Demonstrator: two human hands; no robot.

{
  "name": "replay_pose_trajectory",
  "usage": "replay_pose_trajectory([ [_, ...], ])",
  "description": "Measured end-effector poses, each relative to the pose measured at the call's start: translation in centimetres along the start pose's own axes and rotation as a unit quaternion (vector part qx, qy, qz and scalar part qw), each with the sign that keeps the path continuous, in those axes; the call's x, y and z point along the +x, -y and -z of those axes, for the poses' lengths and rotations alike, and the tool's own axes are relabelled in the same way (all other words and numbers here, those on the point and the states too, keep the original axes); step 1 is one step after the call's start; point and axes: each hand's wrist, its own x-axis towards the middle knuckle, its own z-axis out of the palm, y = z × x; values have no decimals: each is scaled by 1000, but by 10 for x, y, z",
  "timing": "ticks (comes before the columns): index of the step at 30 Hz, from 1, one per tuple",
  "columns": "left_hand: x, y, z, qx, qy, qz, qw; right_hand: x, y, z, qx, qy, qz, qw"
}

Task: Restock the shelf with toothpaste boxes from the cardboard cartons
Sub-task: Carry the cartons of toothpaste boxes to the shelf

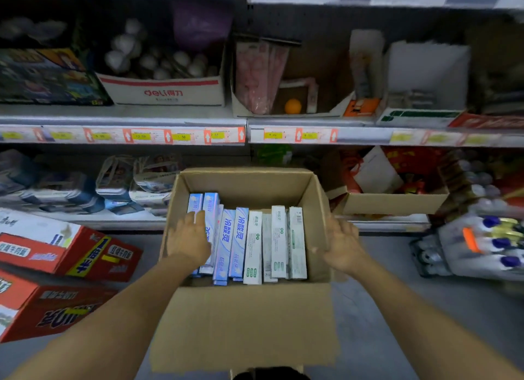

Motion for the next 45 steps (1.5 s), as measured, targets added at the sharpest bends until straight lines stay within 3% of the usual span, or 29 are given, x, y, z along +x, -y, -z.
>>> replay_pose_trajectory([
  [10,-35,-153,78,103,18,-208,973,-106,-80,99,-44,-71,-58,995],
  [20,-114,-409,82,120,-29,-384,915,-180,-261,188,-52,-140,-146,978],
  [30,-182,-619,67,141,-46,-481,864,-231,-427,247,-32,-174,-219,960],
  [45,-154,-910,49,178,-33,-550,816,-204,-651,355,53,-207,-329,920],
])
